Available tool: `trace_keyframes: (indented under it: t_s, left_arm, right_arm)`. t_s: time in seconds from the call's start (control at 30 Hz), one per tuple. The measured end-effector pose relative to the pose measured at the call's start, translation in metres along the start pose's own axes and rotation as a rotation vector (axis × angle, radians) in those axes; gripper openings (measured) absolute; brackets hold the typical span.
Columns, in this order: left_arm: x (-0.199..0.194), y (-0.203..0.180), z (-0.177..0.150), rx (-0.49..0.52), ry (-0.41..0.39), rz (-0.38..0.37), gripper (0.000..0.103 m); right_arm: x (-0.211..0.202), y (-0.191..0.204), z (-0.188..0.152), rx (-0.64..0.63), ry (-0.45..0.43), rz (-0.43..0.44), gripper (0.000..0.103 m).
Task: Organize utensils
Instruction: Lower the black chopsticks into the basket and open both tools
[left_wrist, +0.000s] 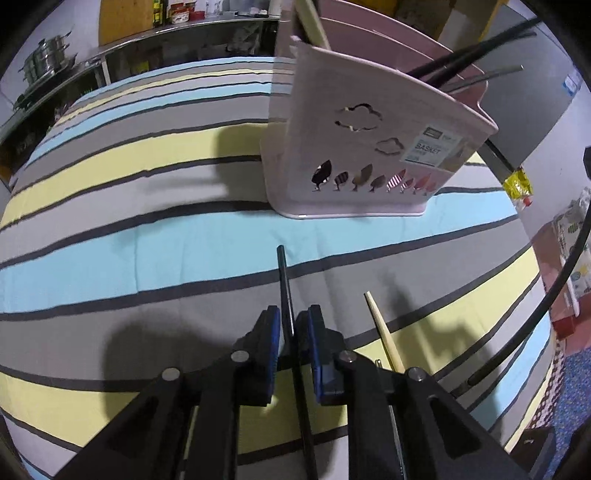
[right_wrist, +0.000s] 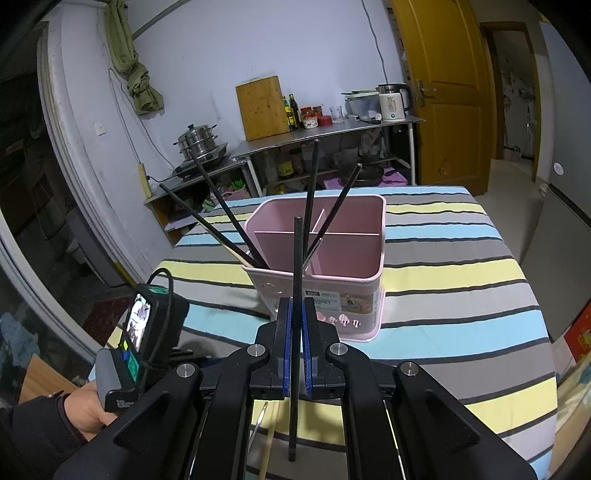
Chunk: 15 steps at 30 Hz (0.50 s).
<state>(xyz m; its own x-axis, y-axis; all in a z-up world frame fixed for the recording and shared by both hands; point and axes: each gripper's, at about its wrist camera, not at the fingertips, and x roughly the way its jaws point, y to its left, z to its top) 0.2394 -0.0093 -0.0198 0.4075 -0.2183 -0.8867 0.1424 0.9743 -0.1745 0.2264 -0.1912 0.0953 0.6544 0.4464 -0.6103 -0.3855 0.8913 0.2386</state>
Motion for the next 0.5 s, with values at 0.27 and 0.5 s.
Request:
trace_keyframes:
  t_s: [0.27, 0.5]
  left_arm:
    - [-0.026, -0.009, 0.006, 0.01, -0.066, -0.036, 0.006]
    - [-0.087, -0.015, 0.015, 0.039, -0.202, -0.066, 0.005]
  right_arm:
    - [0.0, 0.0, 0.0, 0.003, 0.0, -0.002, 0.005]
    - [0.0, 0.0, -0.001, 0.003, -0.001, -0.002, 0.005]
